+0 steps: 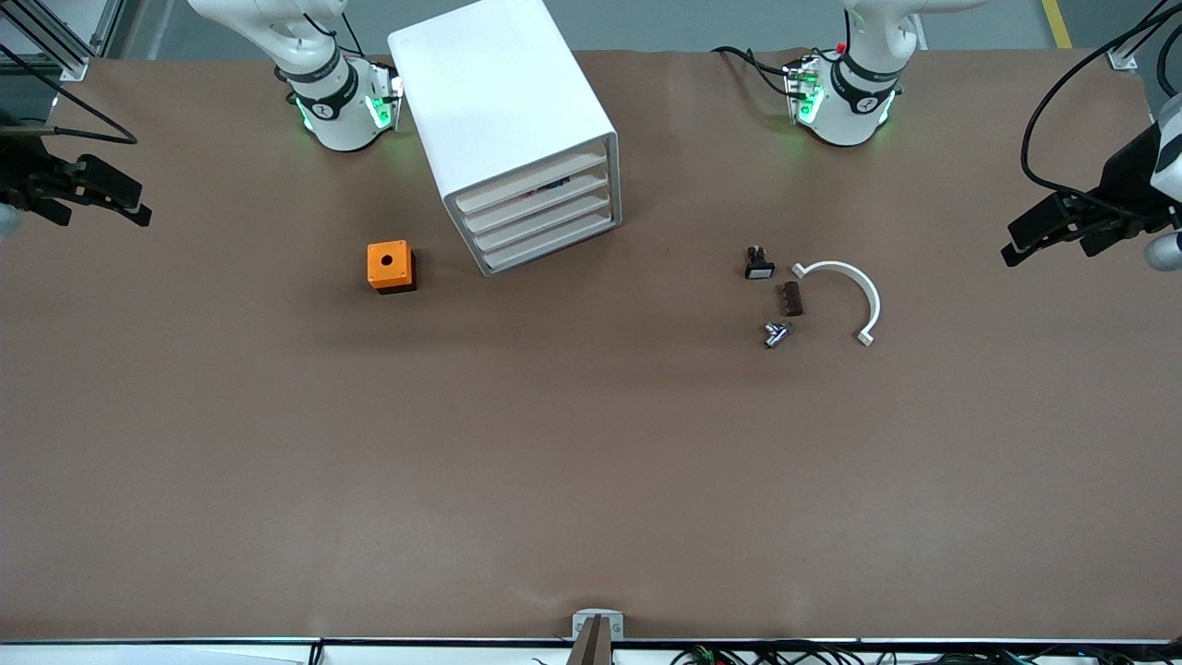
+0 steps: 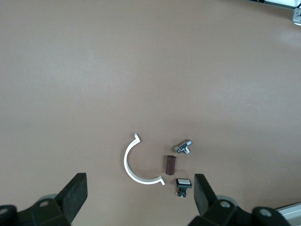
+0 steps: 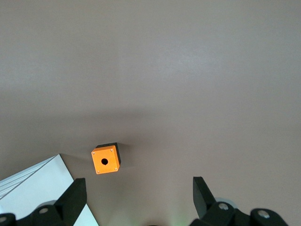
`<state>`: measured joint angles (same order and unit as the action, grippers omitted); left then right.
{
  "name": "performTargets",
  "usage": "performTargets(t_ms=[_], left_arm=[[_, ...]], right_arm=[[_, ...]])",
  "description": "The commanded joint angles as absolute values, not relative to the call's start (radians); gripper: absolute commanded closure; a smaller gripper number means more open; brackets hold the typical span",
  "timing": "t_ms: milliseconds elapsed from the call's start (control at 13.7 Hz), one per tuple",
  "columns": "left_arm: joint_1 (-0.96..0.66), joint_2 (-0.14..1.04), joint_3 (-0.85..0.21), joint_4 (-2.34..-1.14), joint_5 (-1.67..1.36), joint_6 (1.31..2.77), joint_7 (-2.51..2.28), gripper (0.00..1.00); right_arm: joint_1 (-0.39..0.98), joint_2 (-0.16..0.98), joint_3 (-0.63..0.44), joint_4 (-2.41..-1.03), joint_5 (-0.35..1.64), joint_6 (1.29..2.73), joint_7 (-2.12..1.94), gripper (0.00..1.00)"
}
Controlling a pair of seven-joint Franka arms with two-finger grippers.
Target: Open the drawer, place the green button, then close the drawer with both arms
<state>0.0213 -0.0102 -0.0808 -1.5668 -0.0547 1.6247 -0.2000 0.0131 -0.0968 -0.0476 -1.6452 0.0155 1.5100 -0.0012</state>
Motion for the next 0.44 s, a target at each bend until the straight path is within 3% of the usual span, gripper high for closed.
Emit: performTargets(t_ms=[0,364], left_arm=[[0.017,0.005,-0.074,-1.539,-0.038,1.603,-0.183,0.0],[0.015,0.005,-0.074,-1.539,-0.032,1.603,-0.184,0.0]], right_arm=[[0.015,-0.118,-0.049,-1.663,0.018,1.514,0.0,0.0],[0.018,-0.118,-0.048,-1.663,0.018,1.513,-0.002,0.0]])
